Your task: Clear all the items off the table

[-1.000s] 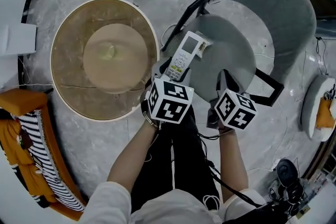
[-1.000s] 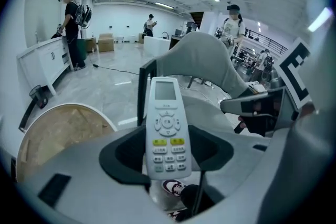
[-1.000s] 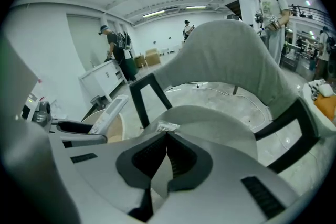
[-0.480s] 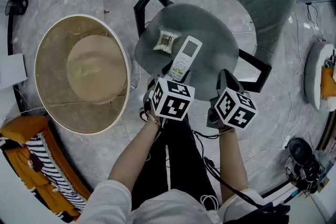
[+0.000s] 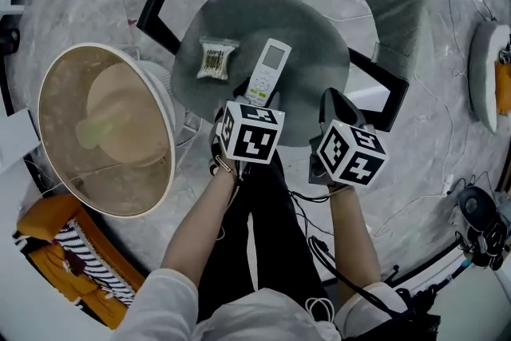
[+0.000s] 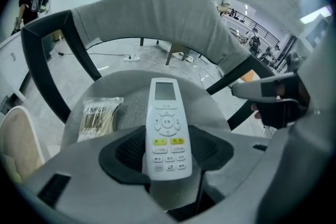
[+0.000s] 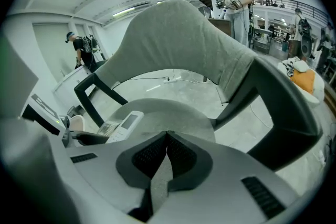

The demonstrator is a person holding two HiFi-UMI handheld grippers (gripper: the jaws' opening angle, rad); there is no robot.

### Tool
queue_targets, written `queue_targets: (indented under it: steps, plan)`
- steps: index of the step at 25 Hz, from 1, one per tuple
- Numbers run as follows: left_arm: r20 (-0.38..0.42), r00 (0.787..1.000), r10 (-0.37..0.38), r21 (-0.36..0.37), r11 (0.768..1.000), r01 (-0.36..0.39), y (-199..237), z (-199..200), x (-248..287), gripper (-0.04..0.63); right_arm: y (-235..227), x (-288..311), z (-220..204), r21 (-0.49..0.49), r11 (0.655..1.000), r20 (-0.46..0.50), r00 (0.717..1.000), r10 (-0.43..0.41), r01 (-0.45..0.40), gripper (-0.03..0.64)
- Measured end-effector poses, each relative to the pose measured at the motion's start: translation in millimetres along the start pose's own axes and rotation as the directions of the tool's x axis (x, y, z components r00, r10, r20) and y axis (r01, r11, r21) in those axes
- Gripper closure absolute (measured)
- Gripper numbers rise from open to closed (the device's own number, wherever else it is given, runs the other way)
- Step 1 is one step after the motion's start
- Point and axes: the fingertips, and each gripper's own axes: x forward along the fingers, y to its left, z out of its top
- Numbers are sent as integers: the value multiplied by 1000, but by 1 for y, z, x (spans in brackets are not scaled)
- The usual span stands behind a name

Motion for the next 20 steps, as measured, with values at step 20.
queue_targets:
  steps: [20]
  plan:
    - [62, 997, -53, -177, 982, 63, 10, -7, 8, 273, 8, 24, 1, -8, 1000, -32, 999, 15, -16, 592]
